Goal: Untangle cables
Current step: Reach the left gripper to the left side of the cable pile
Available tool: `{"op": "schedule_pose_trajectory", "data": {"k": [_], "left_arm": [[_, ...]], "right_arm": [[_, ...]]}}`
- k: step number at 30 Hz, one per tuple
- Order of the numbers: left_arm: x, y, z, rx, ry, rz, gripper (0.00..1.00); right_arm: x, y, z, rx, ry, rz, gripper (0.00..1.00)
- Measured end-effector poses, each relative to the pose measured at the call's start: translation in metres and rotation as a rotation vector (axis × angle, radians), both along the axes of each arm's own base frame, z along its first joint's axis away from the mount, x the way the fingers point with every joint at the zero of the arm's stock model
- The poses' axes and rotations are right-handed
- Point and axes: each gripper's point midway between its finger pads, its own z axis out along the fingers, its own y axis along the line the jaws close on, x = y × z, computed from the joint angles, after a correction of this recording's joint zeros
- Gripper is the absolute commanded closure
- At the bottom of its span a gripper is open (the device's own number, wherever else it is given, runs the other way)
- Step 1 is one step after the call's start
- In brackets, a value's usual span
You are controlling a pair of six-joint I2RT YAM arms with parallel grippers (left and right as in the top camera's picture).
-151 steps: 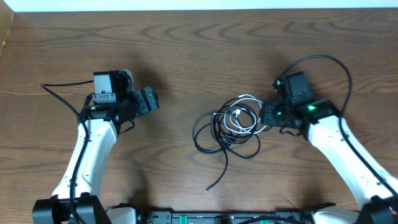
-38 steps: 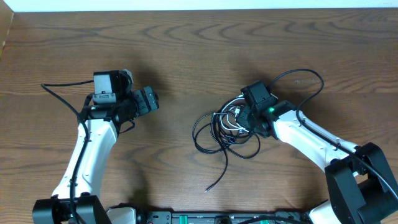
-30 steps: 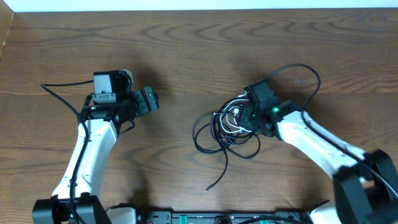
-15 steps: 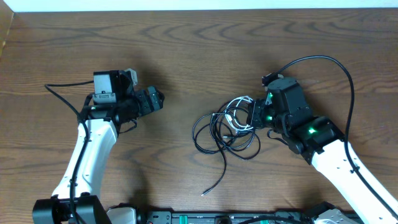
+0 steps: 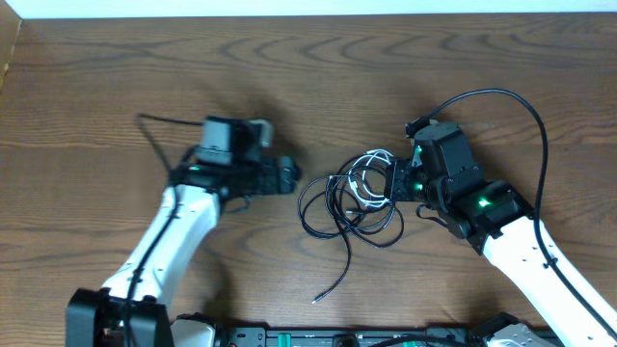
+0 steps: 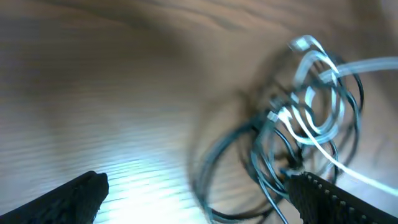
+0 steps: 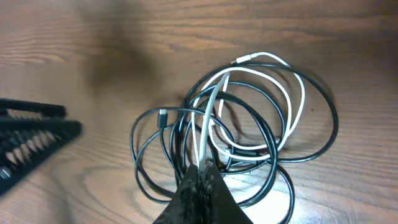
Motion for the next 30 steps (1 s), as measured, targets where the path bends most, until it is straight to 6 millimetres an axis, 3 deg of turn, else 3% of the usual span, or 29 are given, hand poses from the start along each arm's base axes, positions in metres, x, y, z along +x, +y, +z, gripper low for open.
{"op": "schedule_pose_trajectory", "data": {"k": [3,7,10,13,18,23,26,30], "left_arm": [[-0.008,-0.024,-0.008,0.015,-0.004,-0.085,0.02],[-0.015,-0.038,-0.024,0.049,0.023,-0.135,0.02],[-0.017,-0.040,-0.037,0.069,0.049,-0.144,0.02],[-0.013,-0.039,-0.047,0.082,0.058,-0.138,0.08],[-0.005,-0.042,-0.055,0.083,0.039,-0.143,0.08],[-0.005,-0.042,-0.058,0.085,0.043,-0.144,0.08],[-0.005,-0.042,-0.059,0.086,0.044,-0.144,0.08],[-0.005,-0.042,-0.059,0.086,0.044,-0.144,0.08]], "right_arm": [[-0.003,-0.002,-0.003,-0.010,0.014,0.003,0.99],[-0.008,-0.004,-0.007,-0.032,0.033,0.017,0.99],[-0.011,-0.006,-0.010,-0.051,0.041,0.036,0.99],[-0.010,-0.005,-0.008,-0.053,0.030,0.046,0.99],[-0.002,0.007,0.006,0.007,-0.036,0.082,0.99],[0.003,0.008,0.045,0.083,-0.160,0.088,0.99],[0.004,0.002,0.085,0.141,-0.290,0.073,0.99],[-0.002,-0.007,0.153,0.224,-0.519,0.064,0.99]]}}
